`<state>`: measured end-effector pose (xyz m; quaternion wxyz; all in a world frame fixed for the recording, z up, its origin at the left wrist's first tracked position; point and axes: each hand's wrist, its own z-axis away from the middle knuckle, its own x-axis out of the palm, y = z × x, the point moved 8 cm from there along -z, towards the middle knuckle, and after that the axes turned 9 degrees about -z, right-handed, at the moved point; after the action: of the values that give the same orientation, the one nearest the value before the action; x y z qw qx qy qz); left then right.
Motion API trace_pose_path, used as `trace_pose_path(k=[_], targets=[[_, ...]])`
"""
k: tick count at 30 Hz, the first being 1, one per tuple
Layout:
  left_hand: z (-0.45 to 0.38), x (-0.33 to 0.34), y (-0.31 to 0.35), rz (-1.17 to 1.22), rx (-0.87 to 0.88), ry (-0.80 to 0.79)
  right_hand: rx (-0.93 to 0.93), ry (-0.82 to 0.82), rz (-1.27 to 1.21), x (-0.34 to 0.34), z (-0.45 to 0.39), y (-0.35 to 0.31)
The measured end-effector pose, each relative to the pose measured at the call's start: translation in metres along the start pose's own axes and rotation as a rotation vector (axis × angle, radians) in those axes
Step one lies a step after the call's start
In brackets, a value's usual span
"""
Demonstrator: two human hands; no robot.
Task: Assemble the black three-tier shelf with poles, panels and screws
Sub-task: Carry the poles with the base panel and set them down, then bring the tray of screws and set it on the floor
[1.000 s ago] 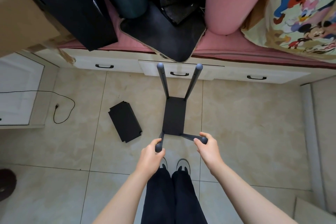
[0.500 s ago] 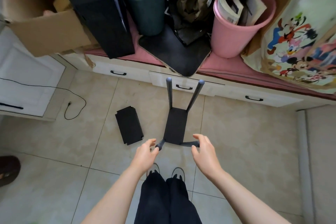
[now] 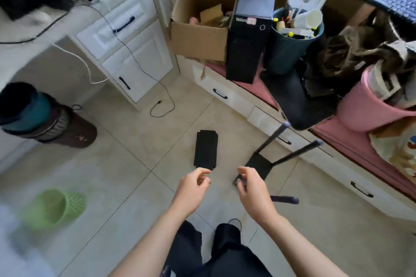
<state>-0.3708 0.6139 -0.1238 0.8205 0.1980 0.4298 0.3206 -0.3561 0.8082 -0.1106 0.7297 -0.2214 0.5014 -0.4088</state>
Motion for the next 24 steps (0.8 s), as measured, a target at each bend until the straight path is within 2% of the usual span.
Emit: trace_pose_path(k=[7, 11, 18, 24], targets=[[0.049, -0.116, -0.088, -0.183, -0.015, 0.179, -0.261, -0.166, 0.269, 0.107, 0.007, -0.120], [0.078, -0.189, -0.141, -0.203, -0.068, 0.320, -0.346, -0.279, 0.305, 0.174, 0.019, -0.187], [0.132, -0.285, -0.241, -0.131, -0.281, 0.596, -0.552, -0.480, 0.355, 0.282, 0.029, -0.296], [0.158, -0.350, -0.302, -0.080, -0.446, 0.752, -0.718, -0.608, 0.410, 0.360, 0.015, -0.381]])
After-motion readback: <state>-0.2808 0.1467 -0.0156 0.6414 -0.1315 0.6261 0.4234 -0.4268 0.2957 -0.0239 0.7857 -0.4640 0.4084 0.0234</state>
